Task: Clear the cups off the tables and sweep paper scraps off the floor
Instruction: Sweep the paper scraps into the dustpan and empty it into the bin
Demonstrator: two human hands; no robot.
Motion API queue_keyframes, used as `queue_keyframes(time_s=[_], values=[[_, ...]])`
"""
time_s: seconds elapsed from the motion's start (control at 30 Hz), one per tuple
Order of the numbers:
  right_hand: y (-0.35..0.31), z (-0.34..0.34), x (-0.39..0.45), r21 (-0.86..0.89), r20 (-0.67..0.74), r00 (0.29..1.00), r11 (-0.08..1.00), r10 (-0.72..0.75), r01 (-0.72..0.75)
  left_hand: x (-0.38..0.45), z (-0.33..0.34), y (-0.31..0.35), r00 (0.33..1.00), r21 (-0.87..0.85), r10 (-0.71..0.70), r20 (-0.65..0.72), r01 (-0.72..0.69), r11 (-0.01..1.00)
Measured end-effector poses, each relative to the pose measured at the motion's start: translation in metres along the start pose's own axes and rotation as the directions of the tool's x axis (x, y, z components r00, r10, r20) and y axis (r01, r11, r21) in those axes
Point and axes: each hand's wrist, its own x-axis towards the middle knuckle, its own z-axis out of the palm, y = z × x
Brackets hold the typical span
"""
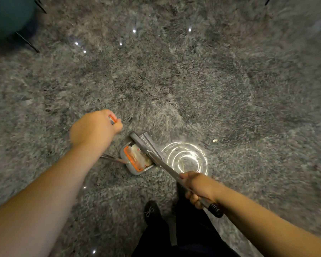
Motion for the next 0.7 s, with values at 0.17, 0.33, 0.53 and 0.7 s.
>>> queue_keyframes(time_s=[0.17,0.33,0.53,0.7], values=[[0.014,-0.015,-0.024,0.151,-0.029,0.997,0.986,-0.069,0.073,-0.014,-0.002,-0.008,0.998,-0.057,0.055,-0.003,-0.056,0.997],[0.024,-0.047,-0.040,0.230,-0.106,0.986,0.961,-0.132,0.154,-0.023,-0.007,0.019,0.995,-0.054,0.096,0.001,-0.096,0.994],[0.027,-0.113,-0.055,0.334,-0.191,0.974,0.925,-0.121,0.181,-0.033,-0.008,0.093,0.978,-0.070,0.206,0.042,-0.203,0.977],[0.036,-0.183,-0.061,0.360,-0.259,0.960,0.911,-0.107,0.199,-0.047,0.003,0.168,0.946,-0.040,0.311,0.088,-0.309,0.950]])
